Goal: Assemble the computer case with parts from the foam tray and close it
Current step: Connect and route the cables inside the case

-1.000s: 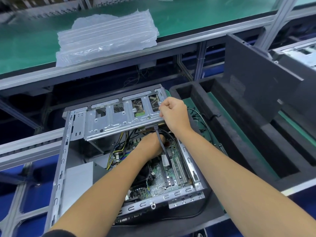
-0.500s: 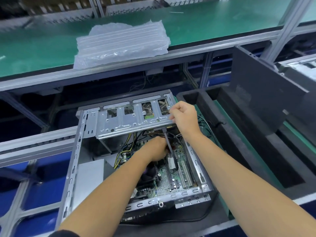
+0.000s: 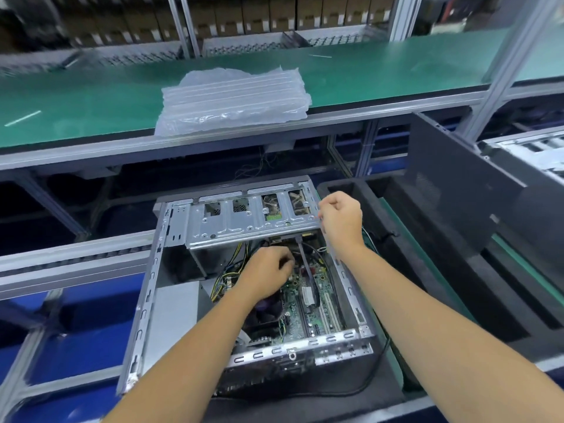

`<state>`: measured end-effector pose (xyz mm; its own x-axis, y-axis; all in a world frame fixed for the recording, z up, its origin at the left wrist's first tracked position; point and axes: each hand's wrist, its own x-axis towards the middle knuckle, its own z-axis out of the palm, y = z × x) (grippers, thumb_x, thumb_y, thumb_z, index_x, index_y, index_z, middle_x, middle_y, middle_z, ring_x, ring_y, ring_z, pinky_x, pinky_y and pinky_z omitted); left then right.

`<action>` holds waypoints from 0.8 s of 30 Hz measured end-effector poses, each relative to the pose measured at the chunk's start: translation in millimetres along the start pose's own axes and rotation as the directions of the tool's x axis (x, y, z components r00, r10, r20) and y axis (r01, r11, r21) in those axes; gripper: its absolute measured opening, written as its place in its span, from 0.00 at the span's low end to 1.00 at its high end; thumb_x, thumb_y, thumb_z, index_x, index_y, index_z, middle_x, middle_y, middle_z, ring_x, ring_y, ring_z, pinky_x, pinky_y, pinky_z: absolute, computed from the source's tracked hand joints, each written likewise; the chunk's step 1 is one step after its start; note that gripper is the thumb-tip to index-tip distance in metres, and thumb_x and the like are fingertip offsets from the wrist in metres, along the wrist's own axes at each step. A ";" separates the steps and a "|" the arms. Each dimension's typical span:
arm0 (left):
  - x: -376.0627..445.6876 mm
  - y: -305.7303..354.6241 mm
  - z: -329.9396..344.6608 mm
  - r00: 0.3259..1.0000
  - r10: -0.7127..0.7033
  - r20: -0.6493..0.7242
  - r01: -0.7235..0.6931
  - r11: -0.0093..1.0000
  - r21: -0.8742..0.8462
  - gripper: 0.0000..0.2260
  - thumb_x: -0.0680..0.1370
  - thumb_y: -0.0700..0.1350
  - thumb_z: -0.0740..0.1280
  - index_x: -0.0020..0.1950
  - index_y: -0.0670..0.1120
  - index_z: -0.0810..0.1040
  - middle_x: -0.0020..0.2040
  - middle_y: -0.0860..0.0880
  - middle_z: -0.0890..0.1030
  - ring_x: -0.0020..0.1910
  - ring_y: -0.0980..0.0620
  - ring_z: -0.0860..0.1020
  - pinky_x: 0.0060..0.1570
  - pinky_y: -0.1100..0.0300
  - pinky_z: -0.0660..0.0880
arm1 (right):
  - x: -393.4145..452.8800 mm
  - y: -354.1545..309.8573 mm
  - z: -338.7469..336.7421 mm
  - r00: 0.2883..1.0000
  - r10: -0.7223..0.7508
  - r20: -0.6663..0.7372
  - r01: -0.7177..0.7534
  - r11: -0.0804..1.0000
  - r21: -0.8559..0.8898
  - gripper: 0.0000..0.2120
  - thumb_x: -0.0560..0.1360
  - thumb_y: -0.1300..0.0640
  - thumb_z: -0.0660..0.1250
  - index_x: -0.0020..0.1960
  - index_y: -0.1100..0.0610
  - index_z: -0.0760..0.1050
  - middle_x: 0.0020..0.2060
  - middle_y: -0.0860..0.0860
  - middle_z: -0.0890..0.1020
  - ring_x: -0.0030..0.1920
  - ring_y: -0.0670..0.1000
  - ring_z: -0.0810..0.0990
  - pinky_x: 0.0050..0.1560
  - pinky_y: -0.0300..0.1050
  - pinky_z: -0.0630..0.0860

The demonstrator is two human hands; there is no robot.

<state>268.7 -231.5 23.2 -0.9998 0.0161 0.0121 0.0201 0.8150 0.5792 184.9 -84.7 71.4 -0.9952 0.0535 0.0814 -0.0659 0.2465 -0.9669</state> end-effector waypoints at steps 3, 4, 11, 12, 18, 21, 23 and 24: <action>-0.4 12.3 -7.1 0.985 0.092 -0.146 -0.093 0.996 -0.003 0.14 0.78 0.49 0.63 0.35 0.45 0.78 0.28 0.51 0.76 0.27 0.54 0.72 0.30 0.59 0.66 | 14.6 -1.8 -22.2 0.999 0.040 -0.036 -0.043 0.996 -0.081 0.12 0.74 0.66 0.60 0.35 0.55 0.75 0.35 0.56 0.81 0.35 0.55 0.76 0.38 0.49 0.75; 1.4 20.1 -11.7 0.974 0.113 -0.195 -0.121 0.992 -0.031 0.17 0.78 0.49 0.62 0.30 0.45 0.73 0.24 0.51 0.71 0.24 0.54 0.67 0.28 0.59 0.62 | 22.4 -1.2 -32.4 0.996 0.077 -0.055 -0.082 0.992 -0.098 0.12 0.75 0.65 0.60 0.35 0.56 0.75 0.35 0.55 0.81 0.35 0.54 0.76 0.37 0.49 0.75; 45.0 98.1 -24.4 0.957 0.215 -0.193 -0.235 0.968 -0.090 0.10 0.76 0.41 0.60 0.34 0.46 0.71 0.28 0.54 0.71 0.27 0.55 0.67 0.30 0.59 0.65 | 35.3 19.8 -92.3 0.977 0.209 -0.031 -0.208 0.924 -0.320 0.07 0.72 0.68 0.58 0.39 0.65 0.74 0.39 0.59 0.77 0.39 0.55 0.72 0.38 0.49 0.70; 50.3 107.9 -20.1 0.953 0.243 -0.183 -0.259 0.964 -0.068 0.08 0.74 0.38 0.60 0.36 0.44 0.74 0.31 0.53 0.74 0.30 0.55 0.70 0.31 0.58 0.68 | 32.7 23.3 -98.4 0.977 0.214 -0.027 -0.209 0.913 -0.349 0.07 0.73 0.68 0.58 0.41 0.68 0.75 0.40 0.61 0.79 0.40 0.56 0.74 0.39 0.50 0.72; 83.6 144.9 27.0 0.979 0.200 -0.045 -0.197 0.978 0.069 0.08 0.68 0.35 0.59 0.32 0.45 0.71 0.34 0.50 0.73 0.37 0.47 0.74 0.34 0.57 0.69 | 40.1 46.3 -132.8 0.964 0.253 0.080 -0.183 0.851 -0.492 0.11 0.75 0.67 0.59 0.50 0.70 0.79 0.50 0.64 0.83 0.48 0.61 0.80 0.54 0.56 0.79; 103.4 152.7 43.5 0.996 0.084 -0.011 -0.082 0.989 0.125 0.07 0.68 0.34 0.60 0.36 0.45 0.74 0.39 0.49 0.77 0.41 0.47 0.75 0.37 0.55 0.73 | 57.2 56.3 -140.3 0.948 0.273 0.166 -0.151 0.841 -0.520 0.12 0.76 0.66 0.60 0.52 0.67 0.80 0.52 0.61 0.83 0.54 0.60 0.81 0.55 0.53 0.79; 117.2 154.8 49.8 1.000 0.007 -0.022 -0.005 0.995 0.102 0.09 0.68 0.32 0.60 0.37 0.44 0.75 0.41 0.47 0.78 0.43 0.46 0.76 0.40 0.54 0.75 | 69.5 64.1 -143.1 0.933 0.297 0.203 -0.146 0.829 -0.540 0.11 0.77 0.67 0.59 0.51 0.69 0.80 0.52 0.63 0.83 0.54 0.62 0.81 0.53 0.52 0.79; 123.9 155.2 51.6 0.999 -0.033 -0.037 0.036 0.996 0.083 0.09 0.67 0.31 0.60 0.36 0.45 0.74 0.41 0.47 0.78 0.43 0.46 0.76 0.41 0.54 0.76 | 75.7 69.2 -144.3 0.924 0.313 0.218 -0.151 0.824 -0.546 0.10 0.77 0.67 0.59 0.49 0.68 0.79 0.53 0.63 0.83 0.55 0.62 0.81 0.53 0.52 0.79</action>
<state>147.9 -73.1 72.5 -0.9992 -0.0322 0.0236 -0.0156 0.8604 0.5095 115.3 76.1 45.5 -0.9563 -0.0840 -0.2802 0.1348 0.7236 -0.6770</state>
